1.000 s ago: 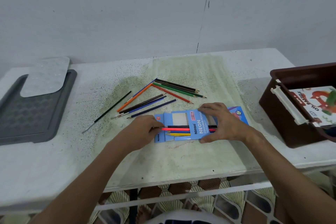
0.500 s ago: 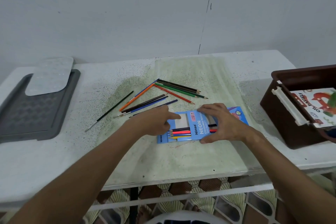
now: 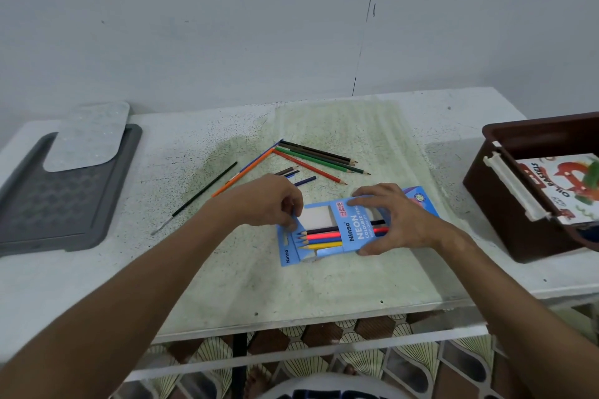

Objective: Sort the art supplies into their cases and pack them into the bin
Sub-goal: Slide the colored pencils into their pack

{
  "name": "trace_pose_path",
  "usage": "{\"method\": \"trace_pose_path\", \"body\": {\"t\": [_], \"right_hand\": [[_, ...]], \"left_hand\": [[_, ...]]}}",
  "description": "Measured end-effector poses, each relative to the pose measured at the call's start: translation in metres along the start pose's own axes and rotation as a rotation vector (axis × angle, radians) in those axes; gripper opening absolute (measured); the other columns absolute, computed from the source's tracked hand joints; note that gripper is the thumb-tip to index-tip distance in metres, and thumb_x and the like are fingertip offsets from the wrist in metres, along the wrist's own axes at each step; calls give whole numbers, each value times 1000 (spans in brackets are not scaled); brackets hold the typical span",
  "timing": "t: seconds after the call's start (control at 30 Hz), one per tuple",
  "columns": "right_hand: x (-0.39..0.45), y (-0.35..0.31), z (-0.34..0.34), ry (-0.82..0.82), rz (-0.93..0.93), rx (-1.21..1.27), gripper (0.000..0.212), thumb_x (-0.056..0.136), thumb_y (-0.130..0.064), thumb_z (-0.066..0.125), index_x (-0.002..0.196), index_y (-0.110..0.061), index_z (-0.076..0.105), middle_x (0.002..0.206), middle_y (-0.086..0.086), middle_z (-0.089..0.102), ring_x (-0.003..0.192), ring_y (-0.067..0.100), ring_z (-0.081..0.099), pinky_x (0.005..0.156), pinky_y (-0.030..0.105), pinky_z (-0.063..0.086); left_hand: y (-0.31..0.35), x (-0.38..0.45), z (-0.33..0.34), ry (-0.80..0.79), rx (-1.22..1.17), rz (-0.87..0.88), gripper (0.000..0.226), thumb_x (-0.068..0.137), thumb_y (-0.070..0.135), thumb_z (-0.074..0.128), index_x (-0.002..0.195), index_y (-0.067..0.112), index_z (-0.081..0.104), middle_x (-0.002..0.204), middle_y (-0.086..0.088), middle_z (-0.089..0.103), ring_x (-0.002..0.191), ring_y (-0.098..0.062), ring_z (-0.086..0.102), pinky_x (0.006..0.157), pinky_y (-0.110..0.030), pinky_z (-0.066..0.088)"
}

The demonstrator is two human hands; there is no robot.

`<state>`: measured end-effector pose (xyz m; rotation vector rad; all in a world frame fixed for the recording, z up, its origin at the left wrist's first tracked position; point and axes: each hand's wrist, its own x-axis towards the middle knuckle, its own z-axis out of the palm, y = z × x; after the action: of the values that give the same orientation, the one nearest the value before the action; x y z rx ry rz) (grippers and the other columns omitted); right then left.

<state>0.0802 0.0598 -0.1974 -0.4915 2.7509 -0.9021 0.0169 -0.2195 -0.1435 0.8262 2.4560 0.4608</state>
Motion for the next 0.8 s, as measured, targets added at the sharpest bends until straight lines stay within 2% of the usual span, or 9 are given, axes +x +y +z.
{"method": "trace_pose_path", "body": {"t": [0.13, 0.23, 0.33, 0.4, 0.57, 0.67, 0.8], "right_hand": [[0, 1, 3, -7, 7, 15, 84, 50, -65, 77, 127, -46, 50, 136, -23, 38, 127, -1, 23, 94, 13, 25], [-1, 2, 4, -4, 7, 22, 83, 50, -65, 77, 127, -45, 51, 136, -23, 38, 128, -1, 23, 95, 15, 25], [-1, 1, 3, 6, -1, 30, 82, 49, -65, 76, 125, -45, 53, 134, -26, 38, 127, -1, 23, 96, 15, 25], [-1, 0, 3, 12, -9, 36, 80, 49, -65, 76, 123, -47, 53, 133, -30, 37, 127, -1, 24, 97, 15, 25], [-2, -3, 4, 24, -13, 35, 79, 49, -61, 79, 122, -48, 51, 131, -31, 36, 125, -2, 23, 94, 8, 25], [-2, -4, 6, 30, 6, 30, 84, 51, -55, 84, 127, -44, 49, 133, -26, 38, 125, -3, 22, 93, 8, 25], [-1, -4, 7, 27, 27, 23, 88, 52, -53, 87, 130, -42, 48, 133, -31, 34, 127, -8, 18, 96, 13, 22]], "left_hand": [[-5, -5, 3, 35, -8, -16, 10, 76, 27, 79, 77, 22, 70, 73, 10, 67, 68, -6, 59, 63, -21, 46], [-12, -9, 7, 50, -2, -12, 7, 77, 22, 77, 79, 18, 72, 77, 7, 71, 73, -8, 64, 72, -28, 52], [-19, -18, 9, 86, -21, 10, 5, 78, 19, 76, 82, 18, 74, 82, 8, 72, 78, -4, 65, 75, -24, 52], [-21, -25, 10, 96, -36, 18, 7, 79, 28, 74, 81, 21, 73, 81, 12, 71, 76, 0, 64, 73, -21, 52], [-28, -29, 24, 186, -41, -97, 21, 82, 46, 67, 78, 26, 73, 75, 12, 69, 70, -3, 61, 63, -24, 48], [-27, -30, 35, 235, -105, -150, 13, 81, 38, 71, 85, 27, 66, 79, 11, 65, 72, -2, 58, 64, -18, 42], [-25, -34, 47, 289, -235, -243, 22, 82, 33, 71, 100, 29, 60, 82, 7, 63, 74, -8, 56, 63, -18, 40]]}}
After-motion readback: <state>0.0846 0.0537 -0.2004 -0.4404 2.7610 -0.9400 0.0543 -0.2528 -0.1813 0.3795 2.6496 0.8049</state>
